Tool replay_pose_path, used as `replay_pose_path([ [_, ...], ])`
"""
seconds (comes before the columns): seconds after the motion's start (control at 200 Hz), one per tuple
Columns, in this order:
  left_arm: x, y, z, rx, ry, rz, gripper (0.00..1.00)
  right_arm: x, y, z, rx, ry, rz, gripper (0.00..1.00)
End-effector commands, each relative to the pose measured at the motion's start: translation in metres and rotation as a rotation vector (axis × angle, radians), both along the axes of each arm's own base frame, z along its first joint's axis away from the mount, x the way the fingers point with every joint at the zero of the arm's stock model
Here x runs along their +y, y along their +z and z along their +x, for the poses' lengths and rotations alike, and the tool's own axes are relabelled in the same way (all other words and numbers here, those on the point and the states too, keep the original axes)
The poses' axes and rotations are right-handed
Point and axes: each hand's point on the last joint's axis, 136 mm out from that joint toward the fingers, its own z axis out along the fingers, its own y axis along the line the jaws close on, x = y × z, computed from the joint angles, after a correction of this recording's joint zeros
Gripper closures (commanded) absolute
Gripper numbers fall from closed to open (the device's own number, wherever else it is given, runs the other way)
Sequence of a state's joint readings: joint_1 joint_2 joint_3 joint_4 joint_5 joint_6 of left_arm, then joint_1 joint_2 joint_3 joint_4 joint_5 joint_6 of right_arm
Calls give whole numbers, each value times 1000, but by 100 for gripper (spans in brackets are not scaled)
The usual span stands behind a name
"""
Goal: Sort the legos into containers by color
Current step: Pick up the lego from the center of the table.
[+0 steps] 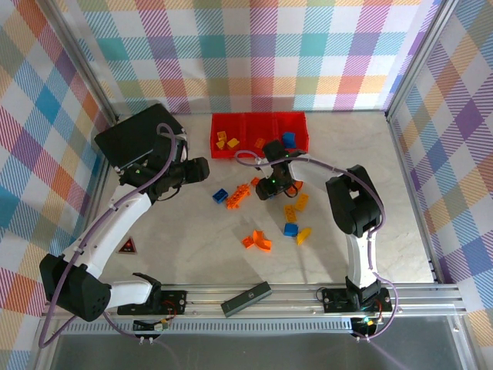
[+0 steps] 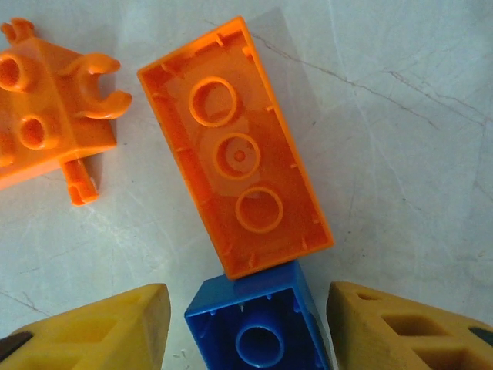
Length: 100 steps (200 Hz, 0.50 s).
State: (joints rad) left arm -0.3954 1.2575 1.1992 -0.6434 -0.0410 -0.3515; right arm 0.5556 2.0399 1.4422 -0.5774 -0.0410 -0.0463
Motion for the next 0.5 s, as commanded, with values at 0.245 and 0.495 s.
replay_pose_path([
  [0.245, 0, 3, 3, -7, 9, -21, 38, -10, 3, -4, -9, 0, -22, 61],
  [0.495, 1, 4, 1, -8, 13, -23, 37, -13, 41, 8, -92, -42, 3, 72],
])
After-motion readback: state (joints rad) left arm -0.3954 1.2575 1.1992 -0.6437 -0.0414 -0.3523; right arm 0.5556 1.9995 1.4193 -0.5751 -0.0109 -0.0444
